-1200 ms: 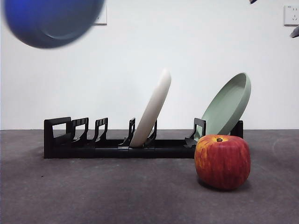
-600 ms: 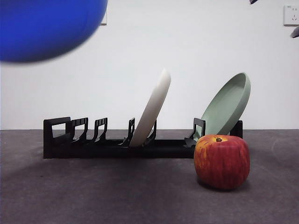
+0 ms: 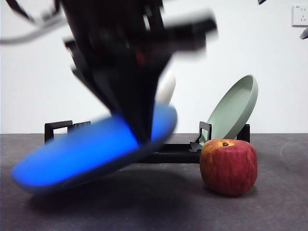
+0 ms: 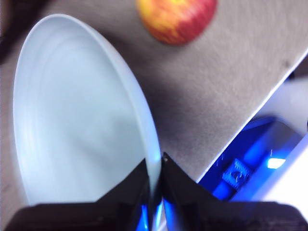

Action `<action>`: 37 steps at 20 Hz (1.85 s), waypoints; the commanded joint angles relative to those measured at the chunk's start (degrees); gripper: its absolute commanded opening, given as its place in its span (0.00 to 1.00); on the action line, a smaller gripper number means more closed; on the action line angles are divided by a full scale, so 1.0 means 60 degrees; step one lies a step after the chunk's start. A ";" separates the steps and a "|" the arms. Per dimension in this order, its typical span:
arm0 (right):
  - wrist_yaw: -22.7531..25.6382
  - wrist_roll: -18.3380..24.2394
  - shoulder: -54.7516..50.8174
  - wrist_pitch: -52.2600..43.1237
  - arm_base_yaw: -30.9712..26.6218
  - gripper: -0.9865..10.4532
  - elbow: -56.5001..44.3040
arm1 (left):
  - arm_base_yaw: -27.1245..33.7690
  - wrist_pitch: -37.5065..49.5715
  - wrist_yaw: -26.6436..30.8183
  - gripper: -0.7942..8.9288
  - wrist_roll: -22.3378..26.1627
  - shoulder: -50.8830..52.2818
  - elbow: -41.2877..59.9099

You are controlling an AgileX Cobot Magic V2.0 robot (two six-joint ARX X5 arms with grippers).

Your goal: Take the blue plate from the plate rack,put the plate on the table,take the apple from the table,put the apple in the plate

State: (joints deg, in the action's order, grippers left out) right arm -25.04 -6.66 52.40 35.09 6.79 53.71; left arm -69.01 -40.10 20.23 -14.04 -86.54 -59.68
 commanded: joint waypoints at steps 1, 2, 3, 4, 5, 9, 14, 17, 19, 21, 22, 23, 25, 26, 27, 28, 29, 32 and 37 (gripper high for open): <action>0.0011 -0.0062 0.0007 -0.0044 0.0011 0.55 0.0025 | 0.0277 0.0288 -0.0230 0.07 0.1075 -0.0772 0.0022; 0.0011 -0.0062 0.0007 -0.0044 0.0011 0.55 0.0025 | 0.0423 0.0419 -0.0244 0.07 0.1220 -0.1118 0.0022; 0.0011 -0.0062 0.0007 -0.0044 0.0011 0.55 0.0025 | 0.0568 0.0535 -0.0423 0.07 0.1304 -0.1355 0.0022; 0.0007 -0.0062 0.0007 -0.0044 0.0011 0.55 0.0025 | 0.0696 0.0634 -0.0747 0.08 0.1381 -0.1501 0.0022; 0.0007 -0.0062 0.0007 -0.0040 0.0011 0.55 0.0022 | 0.0801 0.0732 -0.1169 0.10 0.1377 -0.1534 0.0022; -0.0080 -0.0171 0.0007 -0.0033 0.0015 0.55 0.0022 | 0.0976 0.0973 -0.2211 0.54 0.1370 -0.1417 -0.0157; -0.0361 -0.0226 0.0022 0.0036 0.0313 0.55 0.0025 | 0.0954 -0.0310 -0.2142 0.54 0.1344 -0.0754 -0.1395; -0.0251 -0.0229 0.0098 0.0033 0.1239 0.55 0.0025 | 0.0958 -0.0765 -0.1687 0.54 0.1388 0.0543 -0.2397; 0.0168 -0.0237 0.0262 0.0058 0.1971 0.55 0.0025 | 0.0958 -0.1002 -0.0805 0.54 0.1388 0.1628 -0.2936; 0.1275 -0.0237 0.0495 0.0244 0.2714 0.55 0.0025 | 0.0958 -0.1333 0.0189 0.54 0.1381 0.2812 -0.3242; 0.1577 -0.0237 0.0685 0.0321 0.3038 0.55 0.0025 | 0.0958 -0.1410 0.0688 0.53 0.1377 0.3457 -0.3257; 0.1829 -0.0237 0.0900 0.0397 0.3326 0.55 0.0025 | 0.0958 -0.1479 0.1144 0.53 0.1377 0.4054 -0.3257; 0.2364 -0.0240 0.1475 0.0492 0.3861 0.55 0.0022 | 0.0958 -0.1577 0.1883 0.53 0.1344 0.5144 -0.3257; 0.2554 -0.0244 0.1872 0.0495 0.4149 0.55 0.0022 | 0.0958 -0.1585 0.2171 0.53 0.1344 0.5657 -0.3257; 0.2776 -0.0248 0.2200 0.0492 0.4342 0.55 0.0025 | 0.0958 -0.1585 0.2364 0.53 0.1344 0.5992 -0.3257; 0.3195 -0.0237 0.2630 0.0466 0.4546 0.55 0.0025 | 0.0958 -0.1617 0.2448 0.53 0.1344 0.6331 -0.3257; 0.3512 -0.0237 0.2980 0.0455 0.4681 0.55 0.0022 | 0.0958 -0.1668 0.2441 0.53 0.1333 0.6586 -0.3257; 0.3734 -0.0237 0.4233 0.0295 0.4900 0.55 0.0025 | 0.0958 -0.1953 0.2452 0.53 0.1260 0.7012 -0.3257; 0.4470 -0.0237 0.5654 -0.0106 0.4962 0.51 0.0022 | 0.0958 -0.2841 0.2623 0.53 0.0827 0.6983 -0.3257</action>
State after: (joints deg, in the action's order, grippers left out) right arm 1.28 -7.77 86.08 34.72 36.38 53.74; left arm -63.37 -57.52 35.64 -7.90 -44.77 -79.48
